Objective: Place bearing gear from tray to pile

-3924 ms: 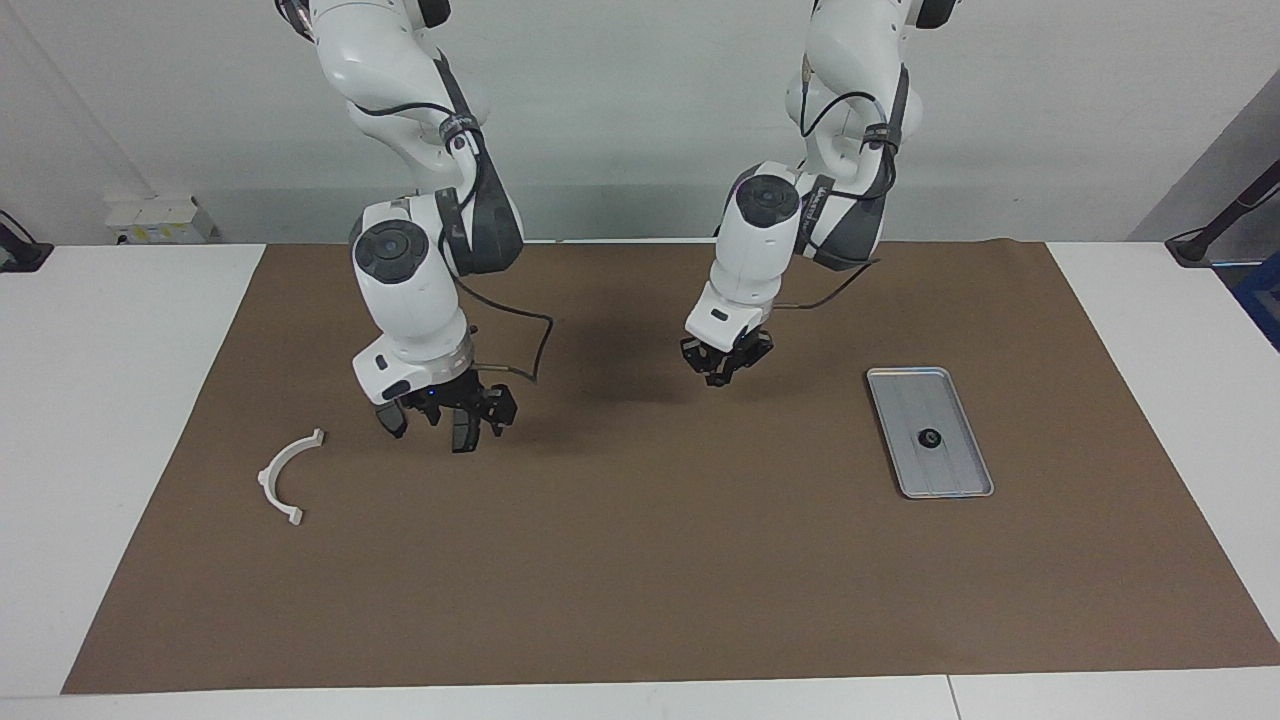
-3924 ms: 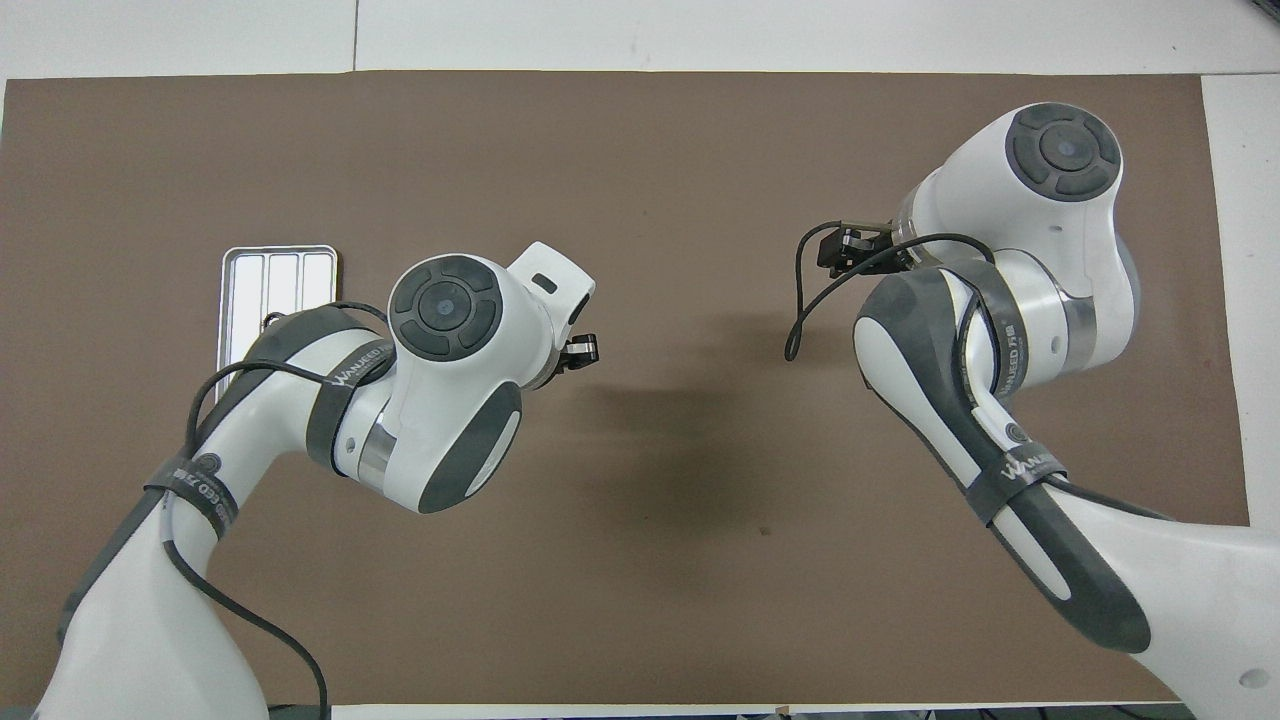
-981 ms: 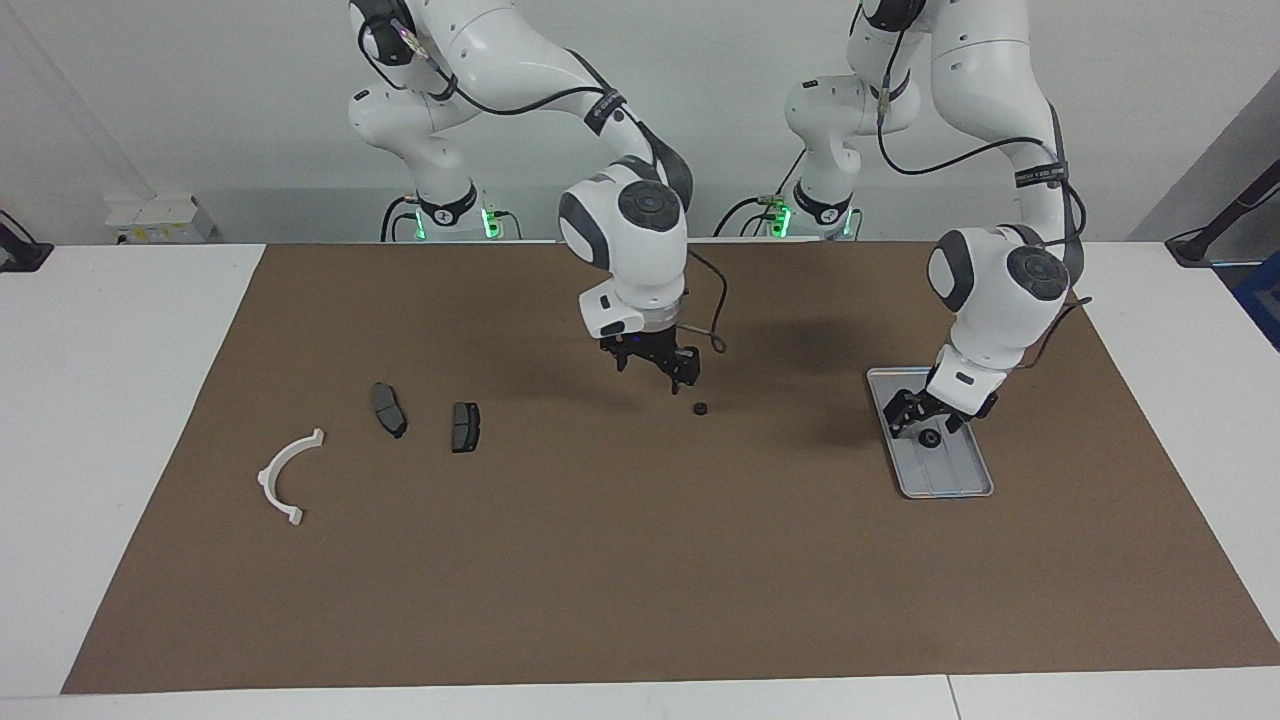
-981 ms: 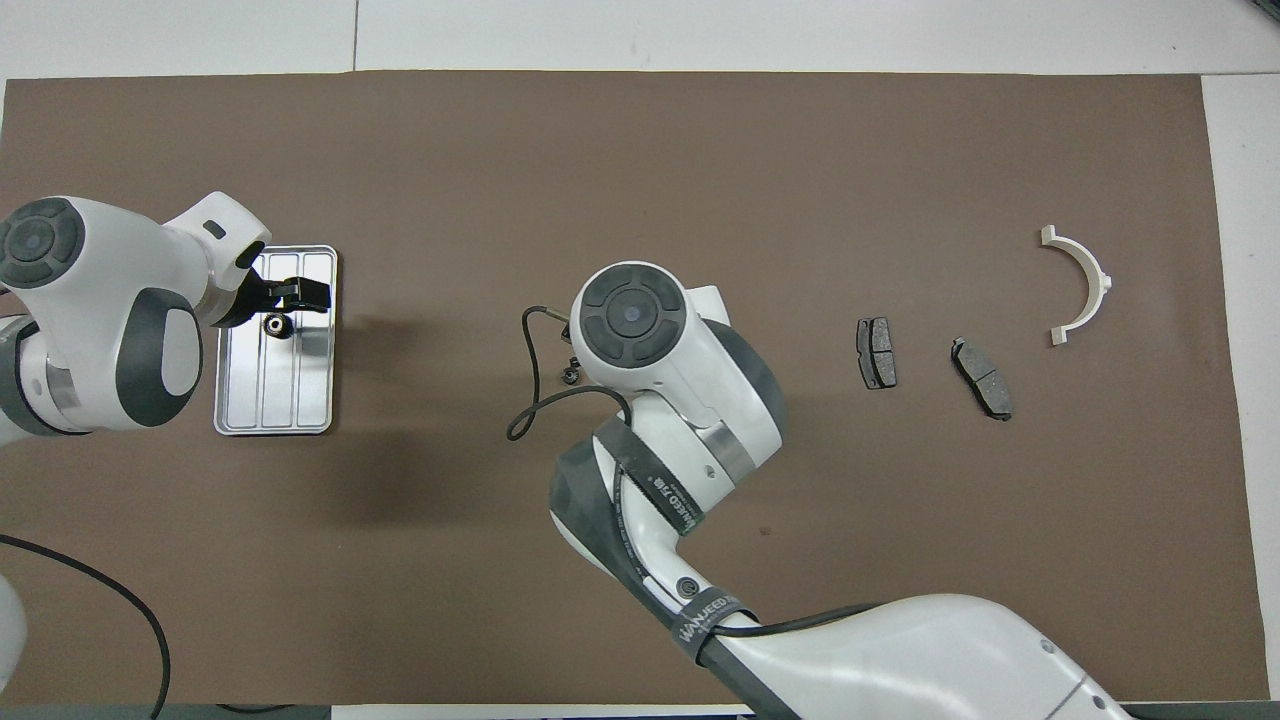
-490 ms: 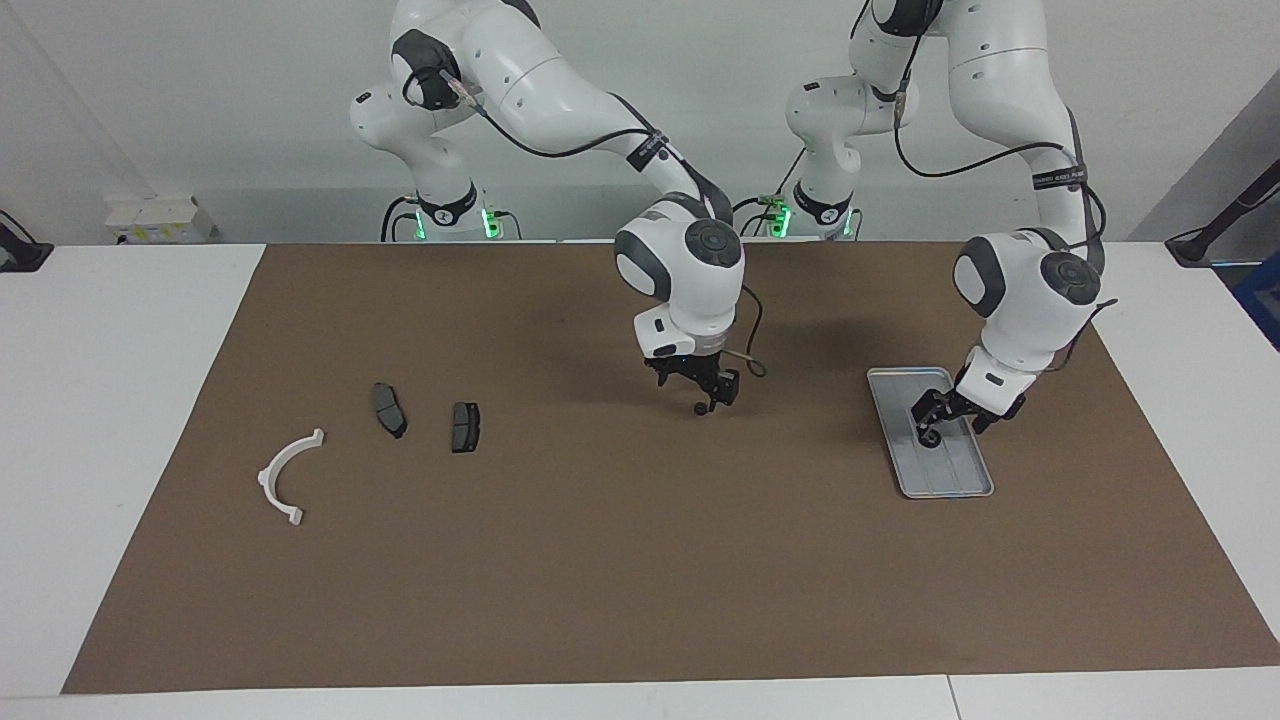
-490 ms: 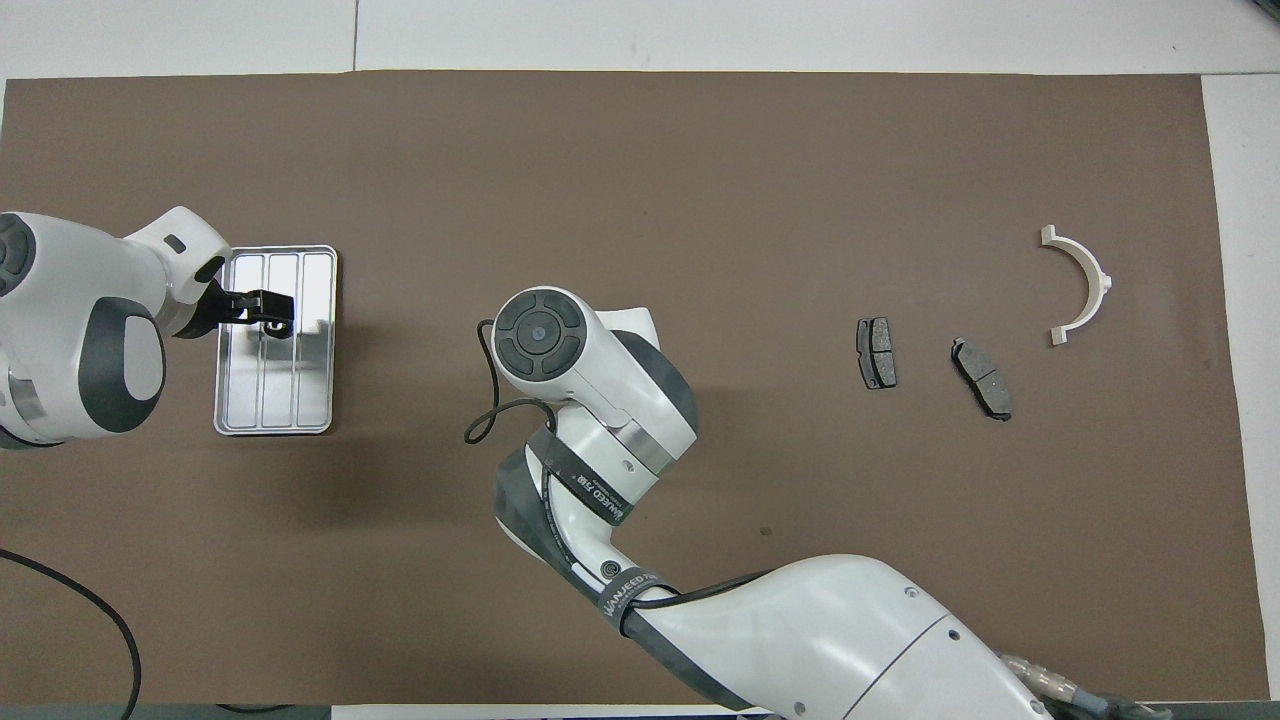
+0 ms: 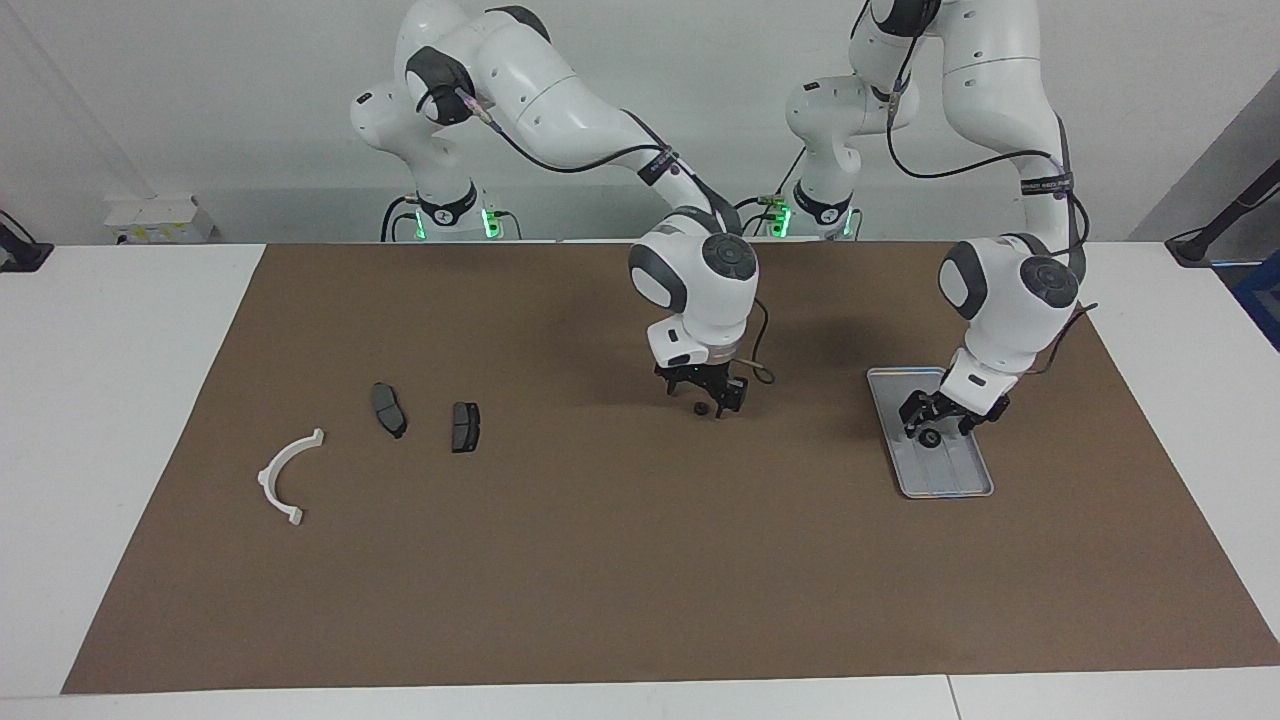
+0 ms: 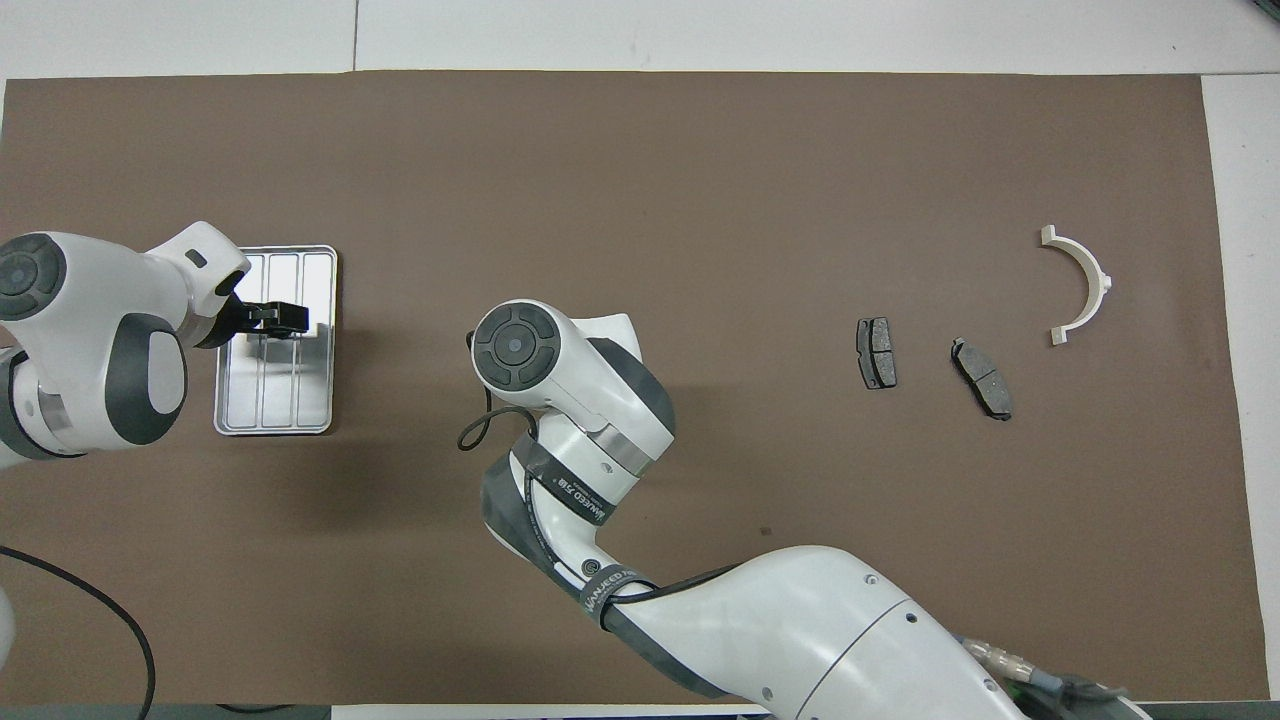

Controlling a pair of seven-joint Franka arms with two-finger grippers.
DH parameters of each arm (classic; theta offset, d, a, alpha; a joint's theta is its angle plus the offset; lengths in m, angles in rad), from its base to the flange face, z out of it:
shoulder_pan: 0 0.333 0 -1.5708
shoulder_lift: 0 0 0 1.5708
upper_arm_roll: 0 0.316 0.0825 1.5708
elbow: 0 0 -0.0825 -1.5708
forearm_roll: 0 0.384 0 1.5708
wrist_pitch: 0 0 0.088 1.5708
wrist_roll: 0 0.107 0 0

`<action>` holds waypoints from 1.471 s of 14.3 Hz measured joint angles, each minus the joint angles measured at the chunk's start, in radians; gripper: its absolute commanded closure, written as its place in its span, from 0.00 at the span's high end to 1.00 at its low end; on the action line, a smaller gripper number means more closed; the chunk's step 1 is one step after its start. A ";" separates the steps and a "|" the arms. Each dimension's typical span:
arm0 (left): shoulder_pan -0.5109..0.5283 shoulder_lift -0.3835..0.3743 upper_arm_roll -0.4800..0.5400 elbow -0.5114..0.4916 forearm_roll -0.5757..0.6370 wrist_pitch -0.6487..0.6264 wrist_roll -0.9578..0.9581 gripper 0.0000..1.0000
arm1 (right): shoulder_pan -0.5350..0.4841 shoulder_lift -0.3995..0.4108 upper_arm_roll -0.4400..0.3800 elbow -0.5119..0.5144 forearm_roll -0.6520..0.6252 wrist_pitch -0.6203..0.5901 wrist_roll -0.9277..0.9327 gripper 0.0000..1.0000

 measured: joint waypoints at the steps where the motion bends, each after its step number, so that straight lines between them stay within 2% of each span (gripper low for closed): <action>1: 0.000 0.000 0.000 -0.002 0.000 0.001 0.000 0.91 | 0.000 0.001 0.000 0.002 -0.001 0.000 0.000 0.89; 4: 0.000 0.000 0.000 -0.008 0.000 0.016 0.000 0.86 | 0.000 0.002 0.000 0.003 -0.004 0.000 0.000 0.80; 6: 0.000 0.000 0.000 -0.019 0.000 0.039 0.000 0.84 | 0.000 0.003 0.000 0.002 -0.004 0.006 0.000 0.71; 8: 0.000 0.002 0.000 -0.027 0.000 0.054 0.000 0.72 | 0.000 0.007 0.000 0.001 -0.004 0.017 0.000 0.59; 9: 0.000 0.003 0.000 -0.029 0.000 0.056 0.000 0.60 | 0.000 0.007 0.000 0.002 -0.004 0.022 0.000 0.50; 10: 0.000 0.003 0.000 -0.030 0.000 0.057 0.000 0.39 | 0.000 0.007 0.000 0.003 -0.004 0.022 0.000 0.37; 11: 0.000 0.003 0.000 -0.031 0.000 0.057 0.000 0.13 | 0.000 0.007 0.000 0.003 -0.004 0.022 0.000 0.17; 12: 0.000 0.001 0.000 -0.030 0.000 0.058 0.000 0.00 | 0.000 0.006 0.000 0.004 -0.004 0.023 0.000 0.00; 18: -0.001 -0.002 -0.003 -0.019 0.001 0.034 0.001 0.00 | 0.000 0.003 -0.001 0.006 -0.004 0.016 0.000 0.00; 19: -0.001 -0.002 -0.004 0.000 0.001 -0.009 0.001 0.00 | -0.003 0.003 -0.004 0.010 -0.006 -0.004 0.000 0.00; 21: -0.001 -0.003 -0.005 0.099 0.001 -0.180 0.001 0.00 | -0.034 -0.003 -0.018 0.039 -0.017 -0.098 -0.050 0.00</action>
